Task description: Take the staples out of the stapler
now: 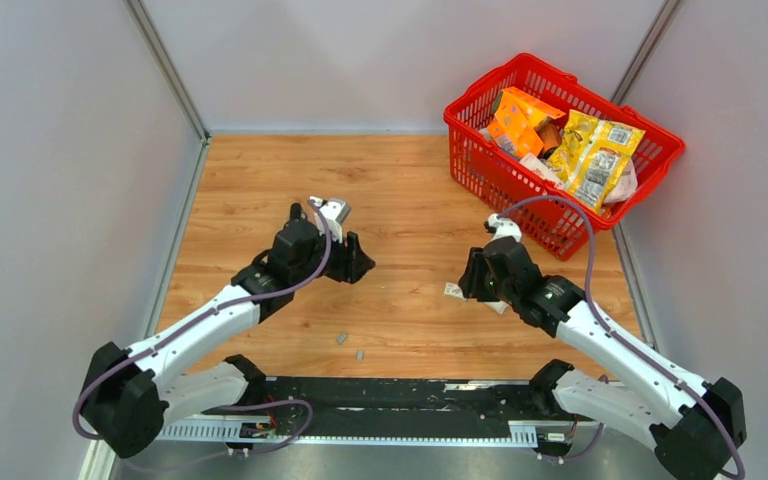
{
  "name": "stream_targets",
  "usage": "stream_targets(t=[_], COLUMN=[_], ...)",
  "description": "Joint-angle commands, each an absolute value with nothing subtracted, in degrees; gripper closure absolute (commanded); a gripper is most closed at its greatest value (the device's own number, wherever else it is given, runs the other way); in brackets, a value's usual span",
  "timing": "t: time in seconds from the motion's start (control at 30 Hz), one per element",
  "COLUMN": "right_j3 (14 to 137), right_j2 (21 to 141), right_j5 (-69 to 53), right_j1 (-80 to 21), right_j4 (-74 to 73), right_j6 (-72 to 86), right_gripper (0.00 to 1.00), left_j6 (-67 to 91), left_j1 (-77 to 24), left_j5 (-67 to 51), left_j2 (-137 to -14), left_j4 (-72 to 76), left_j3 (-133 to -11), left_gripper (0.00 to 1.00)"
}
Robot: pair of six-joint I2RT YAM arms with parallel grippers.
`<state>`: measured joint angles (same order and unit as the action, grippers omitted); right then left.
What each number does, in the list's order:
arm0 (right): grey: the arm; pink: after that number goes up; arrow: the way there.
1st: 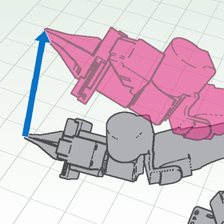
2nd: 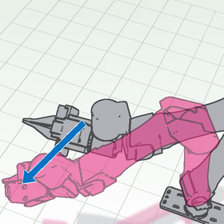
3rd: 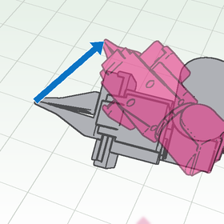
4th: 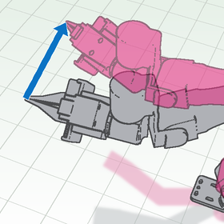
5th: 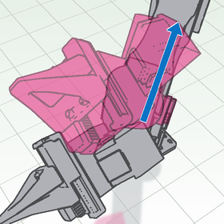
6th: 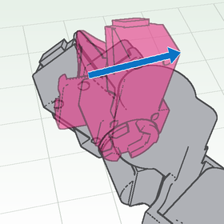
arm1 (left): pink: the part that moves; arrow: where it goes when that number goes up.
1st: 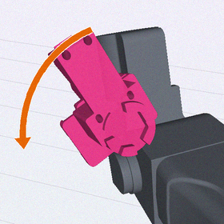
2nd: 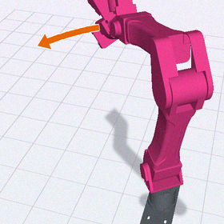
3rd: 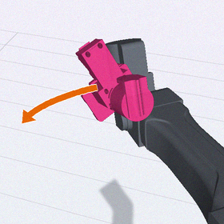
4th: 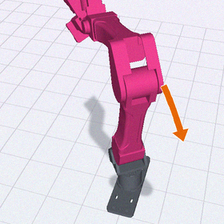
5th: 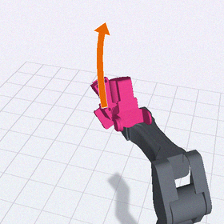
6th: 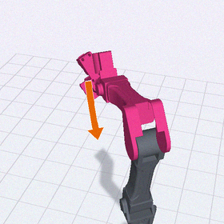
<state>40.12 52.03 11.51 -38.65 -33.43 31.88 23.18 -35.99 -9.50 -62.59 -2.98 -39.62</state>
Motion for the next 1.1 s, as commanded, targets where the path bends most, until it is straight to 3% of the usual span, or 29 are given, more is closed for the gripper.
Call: stream_targets(t=[0.0, 0.23, 0.53, 1.07], right_j3=[40.25, 43.32, 47.54, 63.09], right_j2=[54.48, 61.51, 72.84, 93.94], right_j5=[4.66, 7.11, 7.03, 16.17], right_j1=[-40.51, -53.25, -61.16, -73.21], right_j4=[-31.55, -31.12, -25.32, -29.16], right_j6=[32.52, 34.71, 38.76, 57.2], right_gripper=[0.62, 0.58, 0.56, 0.38], left_j6=[25.84, 28.04, 27.77, 31.55], left_j1=[-37.7, -37.79, -37.79, -37.79], left_j5=[-10.2, -7.48, -2.91, 14.85], left_j2=[-56.44, -48.52, -43.33, -31.38], left_j4=[-4.92, -7.99, -14.23, -28.38], left_j3=[-37.09, -32.18, -32.08, -35.24], left_gripper=[0.42, 0.44, 0.44, 0.47])
